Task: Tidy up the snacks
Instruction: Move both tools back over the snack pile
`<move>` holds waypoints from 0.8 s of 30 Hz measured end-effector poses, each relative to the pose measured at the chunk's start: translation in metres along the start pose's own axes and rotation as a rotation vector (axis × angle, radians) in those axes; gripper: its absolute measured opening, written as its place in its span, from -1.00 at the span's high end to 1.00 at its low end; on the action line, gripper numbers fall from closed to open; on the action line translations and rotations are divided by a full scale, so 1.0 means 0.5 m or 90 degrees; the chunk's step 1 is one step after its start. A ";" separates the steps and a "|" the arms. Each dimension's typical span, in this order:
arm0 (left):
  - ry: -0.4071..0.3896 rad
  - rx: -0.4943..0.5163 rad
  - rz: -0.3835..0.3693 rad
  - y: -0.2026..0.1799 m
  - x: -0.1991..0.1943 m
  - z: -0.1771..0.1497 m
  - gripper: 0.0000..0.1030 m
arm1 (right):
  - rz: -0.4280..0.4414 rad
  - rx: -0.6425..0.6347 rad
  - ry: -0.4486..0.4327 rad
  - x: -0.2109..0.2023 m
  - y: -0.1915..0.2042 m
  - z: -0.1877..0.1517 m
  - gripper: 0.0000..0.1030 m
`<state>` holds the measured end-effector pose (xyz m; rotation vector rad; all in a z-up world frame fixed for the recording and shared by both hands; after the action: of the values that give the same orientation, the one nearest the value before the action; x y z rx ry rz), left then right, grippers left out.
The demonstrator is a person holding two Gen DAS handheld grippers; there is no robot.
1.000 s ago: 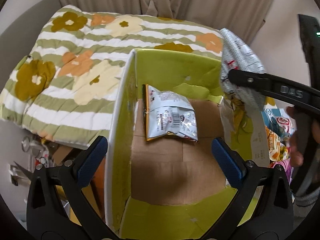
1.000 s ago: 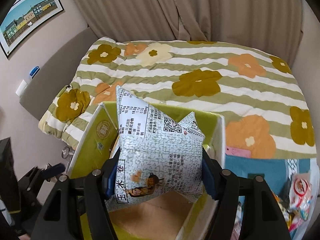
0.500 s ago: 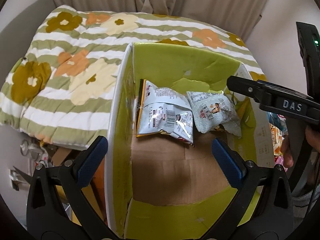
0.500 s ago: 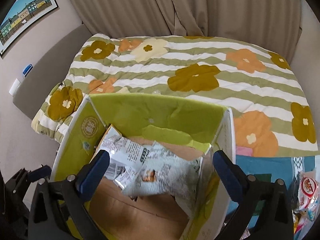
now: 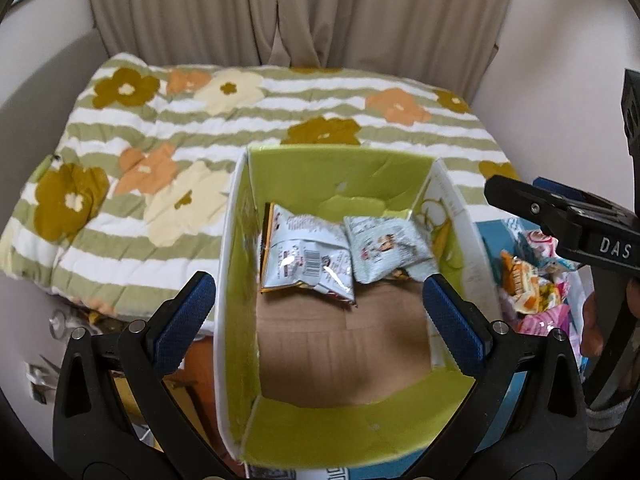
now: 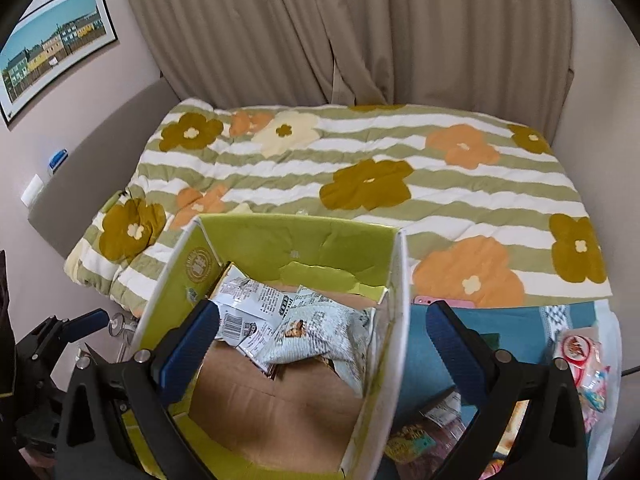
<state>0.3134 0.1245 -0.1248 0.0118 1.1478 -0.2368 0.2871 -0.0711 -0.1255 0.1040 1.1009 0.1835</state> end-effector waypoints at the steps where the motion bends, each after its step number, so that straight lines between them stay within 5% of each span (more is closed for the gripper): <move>1: -0.006 0.000 0.001 -0.004 -0.011 -0.005 -0.99 | 0.002 0.001 -0.007 -0.013 -0.002 -0.005 -0.99; 12: -0.101 -0.023 0.013 -0.162 -0.138 -0.104 -0.99 | -0.017 0.000 -0.079 -0.201 -0.092 -0.128 -1.00; 24: -0.125 -0.005 0.006 -0.352 -0.184 -0.245 -0.99 | -0.068 0.023 -0.105 -0.332 -0.235 -0.312 -1.00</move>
<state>0.1336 -0.0146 -0.0725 -0.0121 0.9523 -0.2202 0.0859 -0.2205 -0.0708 0.0905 0.9435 0.0589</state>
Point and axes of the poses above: each gripper's, at about its wrist camera, not at the fingertips, and x roughly the way its jaws point, y to its left, z to its top, the point moved 2 cm from there along x, roughly the way its jaws point, and after that the axes turned 12 degrees about y, right-handed, at the moved point
